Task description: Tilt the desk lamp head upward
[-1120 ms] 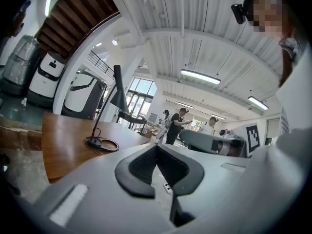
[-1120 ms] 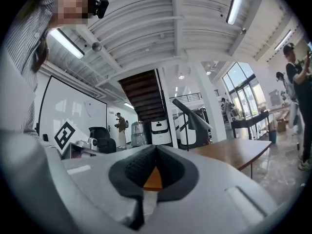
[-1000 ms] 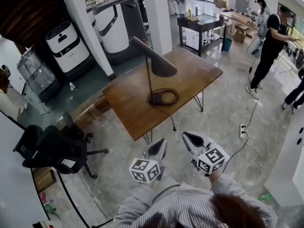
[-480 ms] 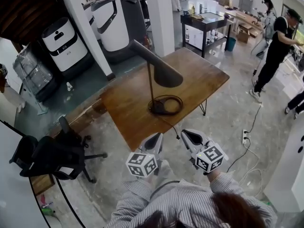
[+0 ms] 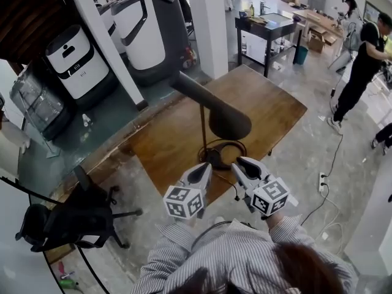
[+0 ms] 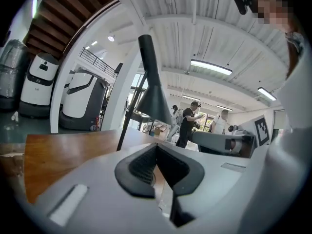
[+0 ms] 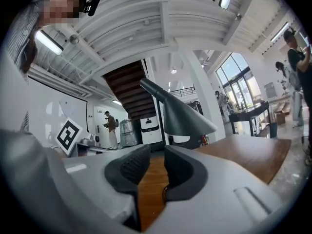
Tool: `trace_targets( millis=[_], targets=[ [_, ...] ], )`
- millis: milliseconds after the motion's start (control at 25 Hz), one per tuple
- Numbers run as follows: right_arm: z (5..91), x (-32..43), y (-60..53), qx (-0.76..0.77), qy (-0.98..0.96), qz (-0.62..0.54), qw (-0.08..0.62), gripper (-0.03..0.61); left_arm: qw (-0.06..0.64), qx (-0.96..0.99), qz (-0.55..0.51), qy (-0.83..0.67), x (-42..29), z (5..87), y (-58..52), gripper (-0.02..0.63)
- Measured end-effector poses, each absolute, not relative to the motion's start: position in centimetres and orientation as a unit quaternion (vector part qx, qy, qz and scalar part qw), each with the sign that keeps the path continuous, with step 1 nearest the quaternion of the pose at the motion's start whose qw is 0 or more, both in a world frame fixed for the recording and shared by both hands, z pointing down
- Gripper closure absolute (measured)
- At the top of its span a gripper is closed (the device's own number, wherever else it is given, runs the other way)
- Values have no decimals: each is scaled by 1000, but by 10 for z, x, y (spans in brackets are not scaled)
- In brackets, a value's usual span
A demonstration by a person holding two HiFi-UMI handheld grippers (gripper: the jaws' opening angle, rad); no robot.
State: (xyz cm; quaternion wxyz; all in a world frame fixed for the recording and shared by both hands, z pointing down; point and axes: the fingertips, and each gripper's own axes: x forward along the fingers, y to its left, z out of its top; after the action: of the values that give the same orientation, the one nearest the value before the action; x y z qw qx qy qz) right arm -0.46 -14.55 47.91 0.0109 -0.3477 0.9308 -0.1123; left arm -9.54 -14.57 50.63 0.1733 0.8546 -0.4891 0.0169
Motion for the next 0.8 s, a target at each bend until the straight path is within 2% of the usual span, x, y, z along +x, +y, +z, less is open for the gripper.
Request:
trace_targets(
  millis=[280,600,800],
  targets=[
    [489,-28,-185,-316,934,-168,18,479,180,843,40,-505,-116,524,-207,557],
    [494,-30,-212,-298,931,-209,33,479,198,830,73,-516,-118,549,-244,443],
    [480,-33,-227,-284,927,-229,85,479,200,829,84,-515,-118,556,-264,437]
  ],
)
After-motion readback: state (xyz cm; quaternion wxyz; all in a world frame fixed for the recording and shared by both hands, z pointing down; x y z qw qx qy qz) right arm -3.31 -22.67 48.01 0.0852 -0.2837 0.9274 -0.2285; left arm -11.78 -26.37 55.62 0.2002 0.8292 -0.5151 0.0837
